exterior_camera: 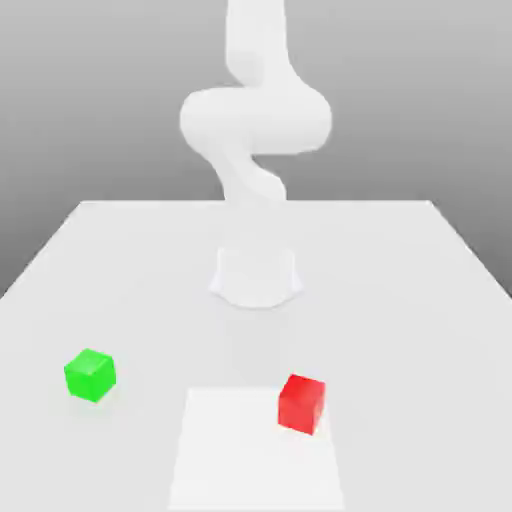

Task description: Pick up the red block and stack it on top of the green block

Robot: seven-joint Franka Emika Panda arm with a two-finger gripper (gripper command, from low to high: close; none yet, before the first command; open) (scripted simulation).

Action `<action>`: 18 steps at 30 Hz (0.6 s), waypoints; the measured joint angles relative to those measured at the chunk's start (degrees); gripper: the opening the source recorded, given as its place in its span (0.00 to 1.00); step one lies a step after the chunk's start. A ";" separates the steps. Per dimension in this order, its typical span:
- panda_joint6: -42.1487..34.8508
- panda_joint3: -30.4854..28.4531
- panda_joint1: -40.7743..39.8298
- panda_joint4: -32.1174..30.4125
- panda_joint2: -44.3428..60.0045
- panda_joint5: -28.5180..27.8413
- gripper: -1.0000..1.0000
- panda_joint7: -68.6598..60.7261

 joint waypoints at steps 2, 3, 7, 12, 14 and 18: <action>2.71 -2.10 2.78 -2.94 4.15 0.65 0.50 -5.86; 4.02 -3.03 4.10 -4.36 6.19 0.97 0.50 -8.72; 9.17 -6.02 8.86 -9.95 14.28 2.20 0.50 -19.96; 15.89 -8.35 14.00 -17.16 24.82 3.10 0.50 -34.03; 18.92 -8.71 15.62 -20.27 29.42 2.93 0.50 -39.74; 24.50 -8.41 17.01 -26.18 37.47 -0.16 0.50 -48.51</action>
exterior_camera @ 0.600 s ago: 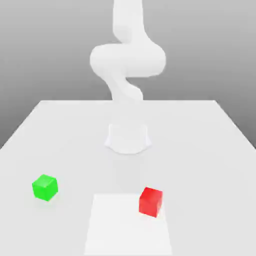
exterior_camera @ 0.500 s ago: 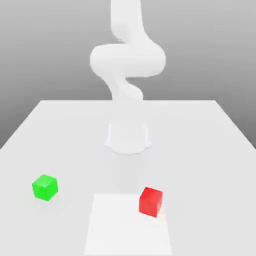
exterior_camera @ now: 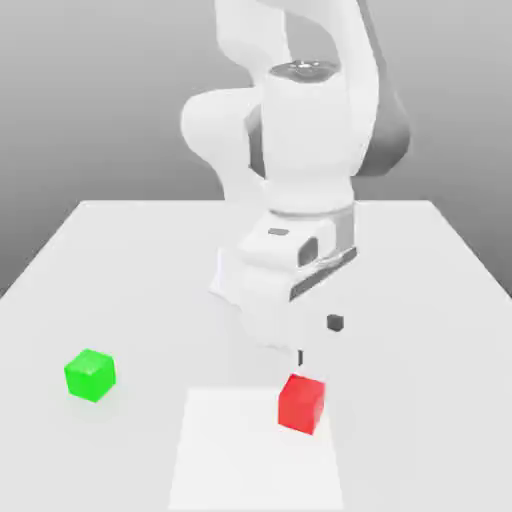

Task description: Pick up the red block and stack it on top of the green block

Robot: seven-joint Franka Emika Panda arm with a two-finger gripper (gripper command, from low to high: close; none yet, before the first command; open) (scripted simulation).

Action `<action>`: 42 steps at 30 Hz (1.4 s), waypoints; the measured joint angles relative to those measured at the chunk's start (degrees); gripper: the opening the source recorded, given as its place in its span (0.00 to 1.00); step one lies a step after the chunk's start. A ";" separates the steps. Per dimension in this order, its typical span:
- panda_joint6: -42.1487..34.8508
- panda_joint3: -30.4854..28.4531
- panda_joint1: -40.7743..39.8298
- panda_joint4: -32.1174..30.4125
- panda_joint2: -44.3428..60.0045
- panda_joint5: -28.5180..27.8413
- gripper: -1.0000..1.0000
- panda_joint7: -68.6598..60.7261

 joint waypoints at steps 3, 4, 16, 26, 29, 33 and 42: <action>3.60 0.24 0.44 -0.78 4.48 0.11 0.50 -2.70; 4.78 0.46 0.41 -0.64 5.89 0.81 0.50 -3.41; 14.03 6.39 -3.79 0.74 17.06 8.06 0.00 -8.74; 6.00 2.93 -2.13 -0.49 7.44 1.20 0.00 -3.90; 2.51 2.79 -2.56 -1.27 3.36 -0.67 0.00 -2.44; -0.77 -2.41 -10.35 -0.94 0.02 -3.04 0.00 -7.92; -6.21 -18.99 -26.99 0.46 -4.60 -9.87 0.00 -24.23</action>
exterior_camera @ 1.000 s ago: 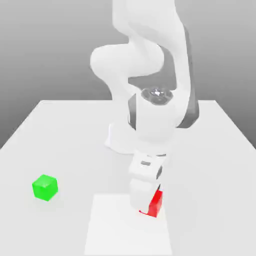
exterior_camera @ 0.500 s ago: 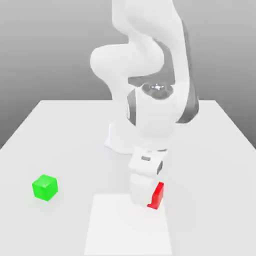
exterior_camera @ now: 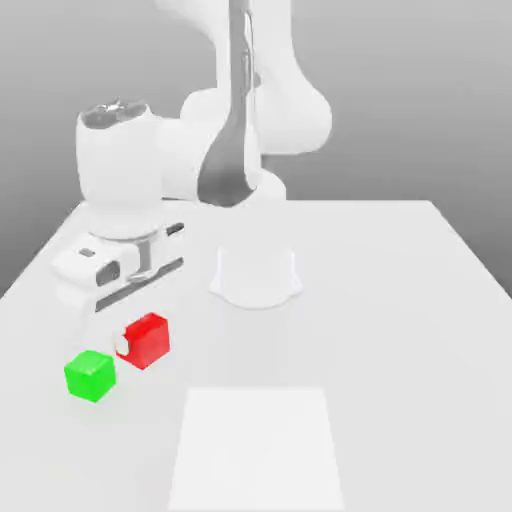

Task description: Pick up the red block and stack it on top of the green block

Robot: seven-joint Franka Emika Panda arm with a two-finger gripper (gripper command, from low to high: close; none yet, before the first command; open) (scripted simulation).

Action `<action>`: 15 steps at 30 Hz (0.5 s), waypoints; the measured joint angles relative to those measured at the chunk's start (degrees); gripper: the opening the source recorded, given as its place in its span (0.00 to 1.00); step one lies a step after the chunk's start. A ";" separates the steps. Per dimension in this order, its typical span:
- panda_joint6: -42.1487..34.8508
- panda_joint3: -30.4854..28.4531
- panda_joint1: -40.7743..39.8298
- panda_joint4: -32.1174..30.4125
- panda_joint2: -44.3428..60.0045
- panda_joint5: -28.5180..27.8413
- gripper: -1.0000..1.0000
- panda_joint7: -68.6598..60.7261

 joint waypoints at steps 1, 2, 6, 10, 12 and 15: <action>-0.39 -1.72 -1.62 0.14 -0.21 -0.52 0.00 -1.69; -0.46 -2.69 -2.17 0.29 -0.03 -0.19 0.00 -2.96; 0.58 -4.01 -1.30 0.88 2.10 3.87 0.00 -6.84; 2.61 -4.27 0.15 1.28 5.01 8.86 0.00 -10.45; 3.87 -4.21 0.77 1.39 6.62 11.47 0.00 -12.32; 6.00 -3.97 1.43 1.46 9.19 15.47 0.00 -15.17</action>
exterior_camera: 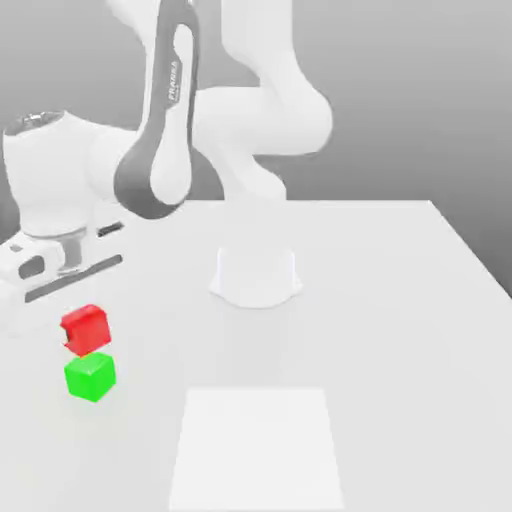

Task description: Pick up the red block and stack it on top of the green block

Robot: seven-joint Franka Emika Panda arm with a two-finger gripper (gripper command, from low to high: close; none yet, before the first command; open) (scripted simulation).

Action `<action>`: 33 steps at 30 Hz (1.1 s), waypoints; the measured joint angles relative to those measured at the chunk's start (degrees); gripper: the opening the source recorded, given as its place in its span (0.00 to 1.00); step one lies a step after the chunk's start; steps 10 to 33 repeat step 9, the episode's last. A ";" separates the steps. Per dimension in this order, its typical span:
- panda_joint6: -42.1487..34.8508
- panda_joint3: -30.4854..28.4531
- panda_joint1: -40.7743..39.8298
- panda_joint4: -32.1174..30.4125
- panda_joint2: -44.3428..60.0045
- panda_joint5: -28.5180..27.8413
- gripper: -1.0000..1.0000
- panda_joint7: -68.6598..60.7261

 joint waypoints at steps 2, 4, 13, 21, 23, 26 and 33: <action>1.58 0.54 0.00 -0.03 1.79 2.69 0.00 -1.92; 3.21 1.51 -0.50 -0.10 3.61 5.27 0.00 -3.74; 5.84 3.22 -1.56 -0.34 6.32 8.81 1.00 -6.23; 5.84 3.22 -1.56 -0.34 6.32 8.81 1.00 -6.23; 5.84 3.22 -1.56 -0.34 6.32 8.81 1.00 -6.23; 5.84 3.22 -1.56 -0.34 6.32 8.81 1.00 -6.23; 5.84 3.22 -1.56 -0.34 6.32 8.81 1.00 -6.23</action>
